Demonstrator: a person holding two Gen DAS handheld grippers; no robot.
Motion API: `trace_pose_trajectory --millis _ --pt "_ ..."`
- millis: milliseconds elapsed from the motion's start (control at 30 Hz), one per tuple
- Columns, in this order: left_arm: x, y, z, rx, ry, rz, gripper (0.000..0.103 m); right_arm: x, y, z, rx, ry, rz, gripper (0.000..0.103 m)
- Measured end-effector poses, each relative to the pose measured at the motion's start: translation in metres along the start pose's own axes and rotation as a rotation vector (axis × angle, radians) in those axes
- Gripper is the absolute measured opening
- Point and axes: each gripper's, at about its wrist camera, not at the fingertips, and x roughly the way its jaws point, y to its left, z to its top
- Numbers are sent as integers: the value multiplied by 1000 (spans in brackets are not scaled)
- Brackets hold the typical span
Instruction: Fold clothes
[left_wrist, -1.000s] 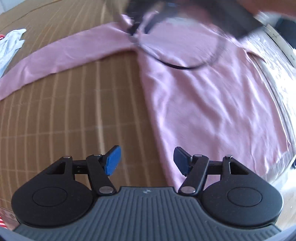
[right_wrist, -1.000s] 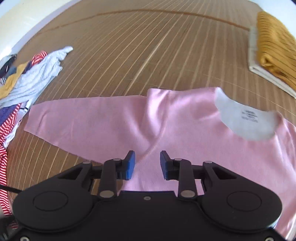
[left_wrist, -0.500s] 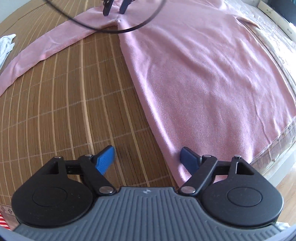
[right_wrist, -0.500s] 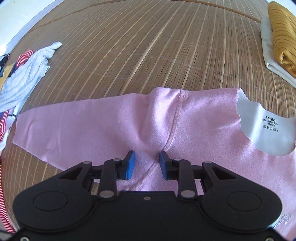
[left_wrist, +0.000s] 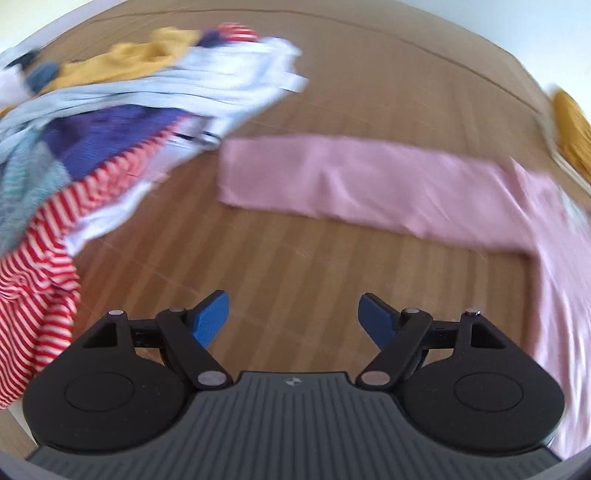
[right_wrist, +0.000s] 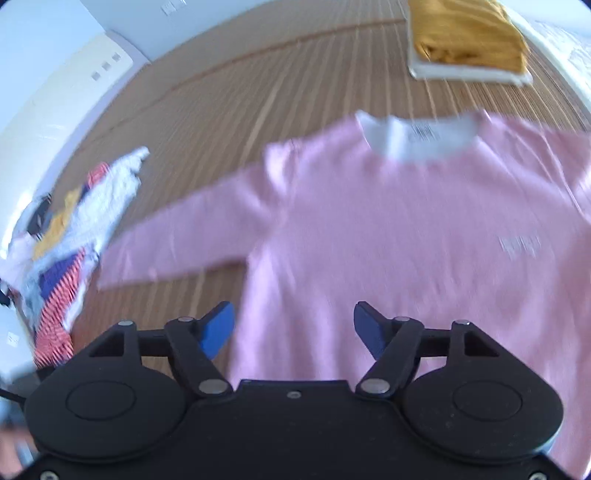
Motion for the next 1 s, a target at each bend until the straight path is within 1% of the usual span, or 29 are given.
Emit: trace_pose_trajectory --millis 33,67,133,200,233,300,333,400,433,467,533,567,600,633,700,733,800,833,867,933,1000 --pt "9 6 16 -34 -12 23 82 1 2 -12 6 10 -27 73" --pt "15 8 31 -49 -31 35 82 1 2 -22 16 20 -43 76" --pt "29 9 56 -31 -48 58 82 0 4 -36 37 40 -50 80" --pt "41 8 74 1 -52 95 82 0 8 -49 59 50 -52 80" --pt "47 7 80 13 -54 99 82 0 10 -54 72 49 -53 81" --pt "59 1 82 38 -34 71 80 -1 16 -60 93 35 -69 81" --pt "64 -2 80 58 -21 72 74 -1 19 -61 99 23 -89 83" --pt "71 -9 69 87 -31 84 72 -1 26 -60 96 16 -127 85" --pt "72 -11 65 92 -39 86 69 -1 28 -58 88 16 -137 85" --pt "71 -13 64 91 -39 78 65 -1 31 -57 78 15 -139 85" --pt "68 -20 67 109 -13 71 48 -3 34 -56 63 8 -143 85" --pt "68 -28 70 151 3 71 39 -4 35 -55 61 3 -151 86" --pt "69 -37 72 205 17 67 22 -6 35 -54 64 -1 -166 86" --pt "69 -46 73 270 23 70 13 -7 35 -52 74 -3 -189 86" --pt "67 -62 68 384 0 95 12 -12 32 -51 123 -18 -240 87" --pt "66 -64 65 400 -11 101 12 -15 29 -51 146 -21 -246 89" --pt "64 -64 61 402 -28 104 12 -18 23 -53 184 -23 -246 93" --pt "62 -63 59 397 -36 103 11 -20 20 -55 193 -27 -260 97" --pt "60 -62 59 392 -45 102 11 -21 19 -56 191 -34 -293 102" --pt "55 -63 60 383 -65 99 9 -22 16 -58 177 -51 -371 102" --pt "41 -68 61 379 -105 77 9 -22 13 -59 161 -70 -418 102"
